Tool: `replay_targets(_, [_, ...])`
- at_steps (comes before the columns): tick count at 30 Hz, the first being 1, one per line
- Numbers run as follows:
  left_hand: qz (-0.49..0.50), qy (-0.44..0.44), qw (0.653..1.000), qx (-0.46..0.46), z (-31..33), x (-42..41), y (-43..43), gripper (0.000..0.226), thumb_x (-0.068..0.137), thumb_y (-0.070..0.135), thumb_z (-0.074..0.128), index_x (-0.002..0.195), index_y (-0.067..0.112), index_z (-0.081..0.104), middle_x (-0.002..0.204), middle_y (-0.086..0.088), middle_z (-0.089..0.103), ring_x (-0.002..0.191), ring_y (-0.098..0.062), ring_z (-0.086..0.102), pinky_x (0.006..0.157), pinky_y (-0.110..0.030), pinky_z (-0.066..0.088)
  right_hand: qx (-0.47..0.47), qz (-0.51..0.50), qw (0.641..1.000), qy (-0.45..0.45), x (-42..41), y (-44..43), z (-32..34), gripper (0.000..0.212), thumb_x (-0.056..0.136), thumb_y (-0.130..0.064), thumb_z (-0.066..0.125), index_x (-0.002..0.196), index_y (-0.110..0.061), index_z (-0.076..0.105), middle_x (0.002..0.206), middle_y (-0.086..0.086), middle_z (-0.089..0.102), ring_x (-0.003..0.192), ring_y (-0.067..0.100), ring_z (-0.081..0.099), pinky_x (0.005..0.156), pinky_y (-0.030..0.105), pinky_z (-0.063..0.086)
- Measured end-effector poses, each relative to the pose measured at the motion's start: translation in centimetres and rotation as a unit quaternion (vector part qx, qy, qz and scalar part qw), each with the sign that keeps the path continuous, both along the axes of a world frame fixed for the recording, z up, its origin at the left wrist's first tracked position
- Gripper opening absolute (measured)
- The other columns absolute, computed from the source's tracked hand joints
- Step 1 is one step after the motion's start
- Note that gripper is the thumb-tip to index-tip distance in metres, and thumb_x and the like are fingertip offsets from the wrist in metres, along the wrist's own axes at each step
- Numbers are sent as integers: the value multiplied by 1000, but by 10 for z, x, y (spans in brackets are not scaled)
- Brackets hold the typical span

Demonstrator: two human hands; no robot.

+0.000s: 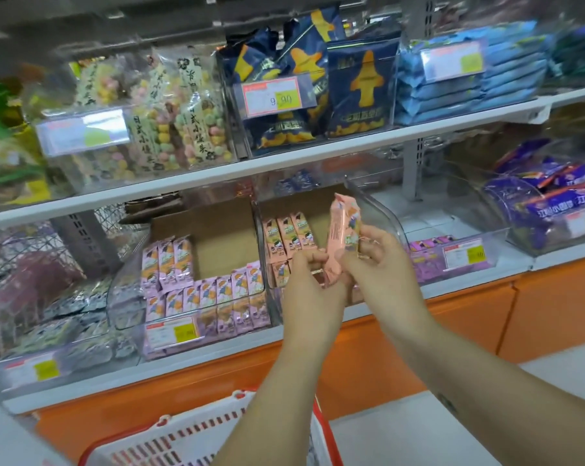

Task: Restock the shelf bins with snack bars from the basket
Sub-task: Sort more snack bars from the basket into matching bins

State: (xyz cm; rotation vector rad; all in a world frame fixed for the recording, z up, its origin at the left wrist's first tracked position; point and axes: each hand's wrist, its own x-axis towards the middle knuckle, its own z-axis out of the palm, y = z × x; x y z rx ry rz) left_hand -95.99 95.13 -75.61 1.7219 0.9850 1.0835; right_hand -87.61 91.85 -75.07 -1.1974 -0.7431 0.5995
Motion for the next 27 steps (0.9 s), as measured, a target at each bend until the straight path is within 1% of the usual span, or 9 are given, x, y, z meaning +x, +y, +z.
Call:
replay_targets(3, [-7,71,994,86,-13,-11,21,21,87,32,66,97,40,50,108,22,56,97,10,52,88,-16,45,-11,-11,996,-88,16,26,3,37,87,-6,63,110,-32,50,104,-8,66,88,7,66,65,27,57])
replay_targets(6, [75,181,964,181,-34,-31,48,31,88,32,62,118,35,54,130,15,48,127,-6,38,108,-31,30,-54,-24,987,-151,37,70,-2,39,88,-6,63,120,-22,48,103,-4,64,84,9,66,64,27,57])
replay_targets(9, [85,276,941,178,-46,-44,58,43,91,32,58,133,35,48,148,13,33,143,-16,15,118,-42,11,-119,-69,968,-211,59,119,-14,32,88,-7,62,115,-16,48,90,-4,58,79,14,60,64,29,52])
replay_targets(12, [71,324,927,173,-57,-48,60,46,94,35,52,138,38,39,153,16,21,145,-11,2,117,-38,-5,-184,-108,924,-316,72,159,-26,24,86,-14,64,106,-15,51,87,1,57,85,25,58,73,36,49])
replay_targets(15, [74,327,924,187,-61,-48,63,45,94,36,51,138,39,39,153,16,21,145,-11,3,115,-35,-13,-209,-109,901,-364,71,179,-32,15,88,-18,65,100,-13,57,87,3,60,84,23,57,68,27,41])
replay_targets(19, [76,331,920,195,-65,-47,64,47,94,37,50,139,41,37,153,17,20,144,-9,2,110,-33,-19,-213,-120,885,-397,65,188,-40,7,89,-18,64,88,-12,68,93,6,70,85,22,64,72,28,50])
replay_targets(22, [77,298,930,201,-66,-46,65,46,92,34,55,137,37,44,152,13,27,144,-12,9,111,-35,-17,-218,-87,885,-403,67,183,-46,20,91,-6,56,105,-12,69,111,9,68,95,25,64,82,35,53])
replay_targets(25, [74,312,926,199,-67,-47,65,47,94,34,51,139,39,39,153,15,22,144,-10,5,111,-34,-19,-276,5,848,-451,68,170,-46,47,92,4,44,134,-15,53,131,10,58,104,28,61,78,28,48])
replay_targets(27, [67,315,926,198,-66,-48,64,46,94,34,51,138,38,39,152,15,22,144,-8,5,114,-36,-16,-292,47,825,-481,67,158,-44,55,92,5,42,141,-18,44,140,10,50,108,30,58,82,32,47])
